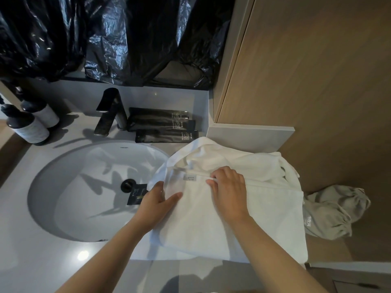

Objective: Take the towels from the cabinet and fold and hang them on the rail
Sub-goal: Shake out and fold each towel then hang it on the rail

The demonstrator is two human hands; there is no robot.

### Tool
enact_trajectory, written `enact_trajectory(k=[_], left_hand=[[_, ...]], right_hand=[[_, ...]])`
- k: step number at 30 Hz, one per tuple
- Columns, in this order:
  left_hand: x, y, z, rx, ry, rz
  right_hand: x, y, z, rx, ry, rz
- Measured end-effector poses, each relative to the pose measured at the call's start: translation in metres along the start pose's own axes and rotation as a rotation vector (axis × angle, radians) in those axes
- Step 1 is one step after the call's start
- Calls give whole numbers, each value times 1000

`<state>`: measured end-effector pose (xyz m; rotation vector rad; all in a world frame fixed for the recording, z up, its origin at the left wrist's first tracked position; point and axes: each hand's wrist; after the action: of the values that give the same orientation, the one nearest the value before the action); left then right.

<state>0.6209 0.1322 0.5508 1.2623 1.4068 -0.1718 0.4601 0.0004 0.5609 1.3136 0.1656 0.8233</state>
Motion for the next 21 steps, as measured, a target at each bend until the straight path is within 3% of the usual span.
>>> enact_trajectory(k=[8, 15, 21], left_hand=[[-23, 15, -16, -27, -62, -30], [-95, 28, -27, 140, -177, -152], [-168, -11, -46, 201, -306, -212]], right_hand=[[-5, 33, -12, -64, -25, 227], [-22, 85, -36, -99, -202, 341], [-41, 145, -56, -284, -340, 464]])
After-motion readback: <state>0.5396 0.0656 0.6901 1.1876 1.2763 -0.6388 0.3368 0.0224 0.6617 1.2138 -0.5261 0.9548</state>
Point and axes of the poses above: each hand's wrist, its own z-axis towards the middle knuckle, its own y-axis out of the back of the hand, x = y × z, and after that the axes turned 4 degrees about -x, right-handed
